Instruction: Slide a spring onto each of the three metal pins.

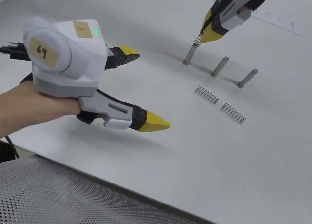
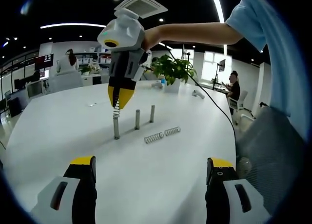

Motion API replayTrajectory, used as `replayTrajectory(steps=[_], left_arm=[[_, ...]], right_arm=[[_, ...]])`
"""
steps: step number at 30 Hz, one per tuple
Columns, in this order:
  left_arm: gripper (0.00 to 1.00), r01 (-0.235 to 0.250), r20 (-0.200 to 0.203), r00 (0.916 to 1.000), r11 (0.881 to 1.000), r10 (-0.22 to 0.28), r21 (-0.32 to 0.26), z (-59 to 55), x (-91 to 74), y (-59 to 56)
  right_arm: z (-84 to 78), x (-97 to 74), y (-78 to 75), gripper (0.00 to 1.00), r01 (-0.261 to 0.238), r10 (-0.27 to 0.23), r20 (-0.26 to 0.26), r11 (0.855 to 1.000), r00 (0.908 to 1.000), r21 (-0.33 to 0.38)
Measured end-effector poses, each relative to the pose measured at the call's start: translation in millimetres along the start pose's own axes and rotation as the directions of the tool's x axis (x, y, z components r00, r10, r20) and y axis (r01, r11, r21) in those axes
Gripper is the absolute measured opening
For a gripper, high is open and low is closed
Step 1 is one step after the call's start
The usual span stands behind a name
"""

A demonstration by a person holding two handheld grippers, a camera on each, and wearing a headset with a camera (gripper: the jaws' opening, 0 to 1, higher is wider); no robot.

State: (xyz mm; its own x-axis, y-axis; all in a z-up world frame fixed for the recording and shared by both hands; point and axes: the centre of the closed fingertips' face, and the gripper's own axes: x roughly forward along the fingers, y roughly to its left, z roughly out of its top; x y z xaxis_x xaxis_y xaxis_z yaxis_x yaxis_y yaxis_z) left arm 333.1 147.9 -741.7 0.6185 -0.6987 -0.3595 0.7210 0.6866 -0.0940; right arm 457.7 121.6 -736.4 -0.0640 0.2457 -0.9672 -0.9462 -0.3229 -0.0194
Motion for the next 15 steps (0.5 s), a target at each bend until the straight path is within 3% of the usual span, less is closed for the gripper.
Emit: replayTrajectory(steps=[13, 15], left_arm=[[0.89, -0.004, -0.004, 1.0, 1.0, 0.004, -0.01, -1.4, -0.9, 0.8], [0.9, -0.005, -0.004, 1.0, 1.0, 0.005, -0.01, -1.3, -1.0, 1.0]], right_arm=[[-3.5, 14.8, -2.8, 0.08, -0.014, 0.014, -0.019, 1.0, 0.9997, -0.005], [0.9, 12.8, -4.9, 0.08, -0.013, 0.013, -0.004, 1.0, 0.9999, 0.0]])
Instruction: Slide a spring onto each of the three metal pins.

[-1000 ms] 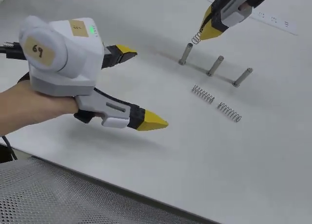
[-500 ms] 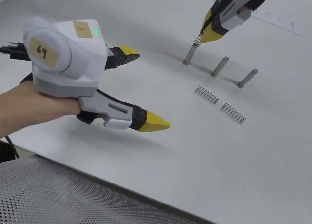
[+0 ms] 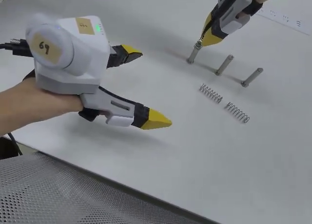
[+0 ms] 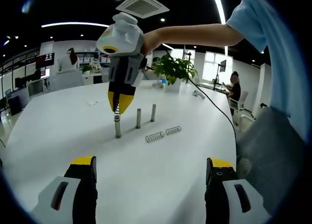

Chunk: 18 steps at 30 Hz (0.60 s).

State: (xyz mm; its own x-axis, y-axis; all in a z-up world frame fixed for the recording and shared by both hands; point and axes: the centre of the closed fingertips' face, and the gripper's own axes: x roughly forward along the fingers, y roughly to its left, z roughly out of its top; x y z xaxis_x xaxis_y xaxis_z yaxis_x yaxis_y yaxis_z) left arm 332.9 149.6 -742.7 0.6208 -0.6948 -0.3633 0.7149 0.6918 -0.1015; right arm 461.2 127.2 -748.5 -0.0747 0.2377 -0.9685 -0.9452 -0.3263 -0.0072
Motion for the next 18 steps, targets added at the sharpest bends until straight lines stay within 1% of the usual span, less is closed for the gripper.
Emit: replayTrajectory(steps=[1, 3, 5, 6, 7, 9, 13, 14, 16, 18], left_arm=[[0.89, 0.001, 0.0, 1.0, 1.0, -0.001, -0.001, -0.1, 0.0, -0.2], [0.9, 0.0, -0.002, 1.0, 1.0, 0.0, 0.0, -0.3, -0.1, 0.4], [0.89, 0.002, 0.001, 1.0, 1.0, -0.002, -0.005, 0.0, -0.2, 0.2], [0.89, 0.001, 0.001, 1.0, 1.0, -0.001, -0.004, 0.2, -0.3, 0.7], [0.89, 0.001, 0.001, 1.0, 1.0, -0.001, -0.003, 0.1, -0.3, 0.7], [0.89, 0.002, 0.001, 1.0, 1.0, -0.002, -0.003, 0.0, -0.3, 0.3], [0.89, 0.003, -0.003, 1.0, 1.0, -0.003, -0.007, -0.8, -0.4, 0.2], [0.89, 0.003, -0.003, 1.0, 1.0, -0.003, -0.007, -1.0, -0.6, 0.0], [0.89, 0.002, -0.006, 1.0, 1.0, -0.002, -0.004, -1.6, -0.6, 0.2], [0.89, 0.004, -0.007, 1.0, 1.0, -0.004, -0.005, -2.1, -0.5, -0.1]], right_arm=[[0.0, 1.1, -0.7, 0.08, 0.002, -0.002, -0.004, 1.0, 1.0, -0.003], [0.3, 1.6, 0.9, 0.08, -0.013, 0.013, -0.013, 1.0, 0.9998, 0.002], [1.7, 2.1, -0.9, 0.08, -0.008, 0.008, -0.014, 1.0, 0.9999, -0.009], [1.7, 2.2, -0.3, 0.08, -0.018, 0.018, -0.018, 1.0, 0.9997, -0.002], [2.9, 2.3, -0.8, 0.08, -0.015, 0.015, -0.015, 1.0, 0.9998, -0.002], [1.5, 2.5, -0.2, 0.08, -0.014, 0.014, -0.031, 1.0, 0.9994, -0.015], [3.5, 4.2, -3.5, 0.08, -0.013, 0.013, -0.034, 1.0, 0.9993, -0.022], [2.7, 4.2, -2.1, 0.08, -0.025, 0.024, -0.041, 1.0, 0.9989, -0.018], [2.1, 5.0, -4.9, 0.08, -0.016, 0.015, -0.045, 1.0, 0.9989, -0.024], [3.2, 4.8, -4.8, 0.08, -0.018, 0.017, -0.044, 1.0, 0.9989, -0.025]])
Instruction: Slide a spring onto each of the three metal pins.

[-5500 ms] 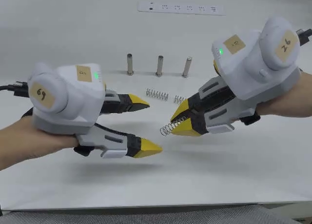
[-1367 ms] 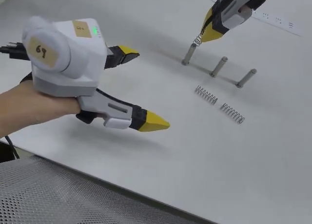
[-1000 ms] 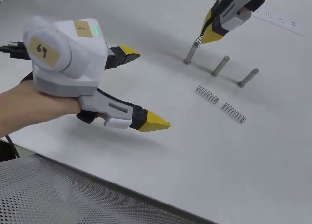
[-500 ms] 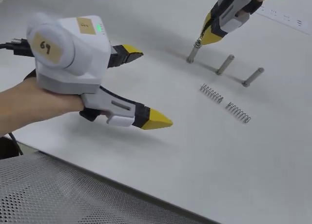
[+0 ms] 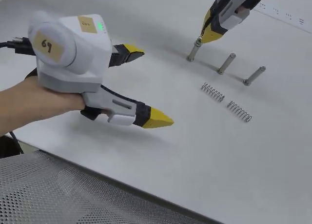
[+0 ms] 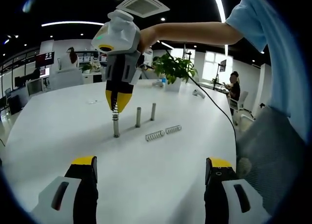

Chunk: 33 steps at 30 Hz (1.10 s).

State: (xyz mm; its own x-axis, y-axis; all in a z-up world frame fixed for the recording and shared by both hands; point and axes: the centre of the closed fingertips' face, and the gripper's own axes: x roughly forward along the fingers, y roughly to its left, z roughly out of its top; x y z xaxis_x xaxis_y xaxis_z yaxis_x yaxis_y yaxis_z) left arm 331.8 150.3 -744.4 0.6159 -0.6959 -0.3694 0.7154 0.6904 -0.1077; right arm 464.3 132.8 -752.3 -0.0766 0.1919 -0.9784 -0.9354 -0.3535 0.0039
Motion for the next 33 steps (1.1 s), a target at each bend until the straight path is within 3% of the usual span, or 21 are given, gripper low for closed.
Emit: replayTrajectory(steps=[12, 15, 33], left_arm=[[0.88, 0.001, -0.002, 1.0, 1.0, -0.001, -0.001, -0.9, 0.3, 0.5], [0.88, 0.001, -0.003, 1.0, 1.0, -0.001, 0.001, -1.5, 0.7, 1.1], [0.88, -0.008, 0.008, 0.9999, 1.0, 0.008, -0.009, 0.2, -0.3, 4.8]], right_arm=[[1.5, 1.0, 4.1, 0.08, -0.01, 0.009, -0.021, 1.0, 0.9997, -0.016], [-1.0, 5.0, 6.3, 0.08, -0.01, 0.008, -0.048, 0.999, 0.9988, -0.039], [-3.5, 22.7, 10.5, 0.08, -0.034, 0.031, -0.077, 0.999, 0.9965, -0.041]])
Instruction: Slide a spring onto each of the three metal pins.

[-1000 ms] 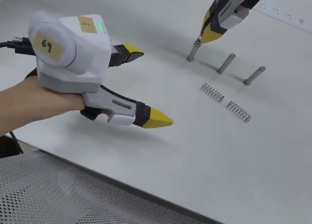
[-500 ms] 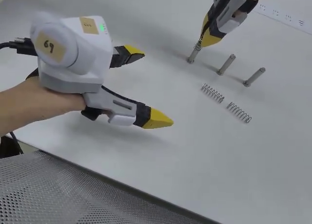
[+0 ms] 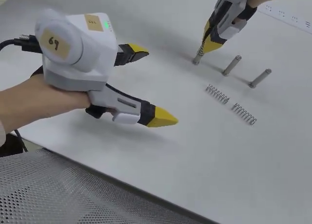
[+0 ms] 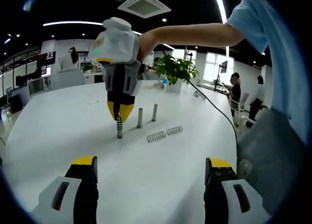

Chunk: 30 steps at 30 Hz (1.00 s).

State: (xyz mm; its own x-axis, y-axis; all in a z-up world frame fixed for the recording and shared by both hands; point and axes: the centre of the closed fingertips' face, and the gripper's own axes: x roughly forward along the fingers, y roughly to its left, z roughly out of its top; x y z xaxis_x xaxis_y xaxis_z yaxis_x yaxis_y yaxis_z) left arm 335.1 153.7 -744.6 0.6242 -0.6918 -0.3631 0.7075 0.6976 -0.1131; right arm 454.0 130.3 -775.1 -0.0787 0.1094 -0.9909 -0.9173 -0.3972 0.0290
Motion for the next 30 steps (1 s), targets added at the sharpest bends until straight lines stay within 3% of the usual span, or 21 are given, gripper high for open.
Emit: replayTrajectory(steps=[4, 17, 30], left_arm=[[0.88, -0.002, 0.003, 1.0, 1.0, 0.002, -0.001, -0.1, -0.6, 1.3], [0.88, -0.008, 0.008, 0.9999, 1.0, 0.008, -0.006, -0.7, -1.1, 2.9], [0.87, -0.008, 0.005, 1.0, 1.0, 0.008, -0.008, -0.9, -0.5, 1.5]], right_arm=[[-1.4, 6.7, -8.5, 0.08, -0.01, 0.01, -0.006, 1.0, 0.9999, 0.002], [-1.5, 14.7, 0.8, 0.08, -0.021, 0.021, -0.02, 1.0, 0.9996, 0.013], [-1.1, 15.7, -0.5, 0.08, -0.025, 0.025, -0.015, 1.0, 0.9996, 0.019]])
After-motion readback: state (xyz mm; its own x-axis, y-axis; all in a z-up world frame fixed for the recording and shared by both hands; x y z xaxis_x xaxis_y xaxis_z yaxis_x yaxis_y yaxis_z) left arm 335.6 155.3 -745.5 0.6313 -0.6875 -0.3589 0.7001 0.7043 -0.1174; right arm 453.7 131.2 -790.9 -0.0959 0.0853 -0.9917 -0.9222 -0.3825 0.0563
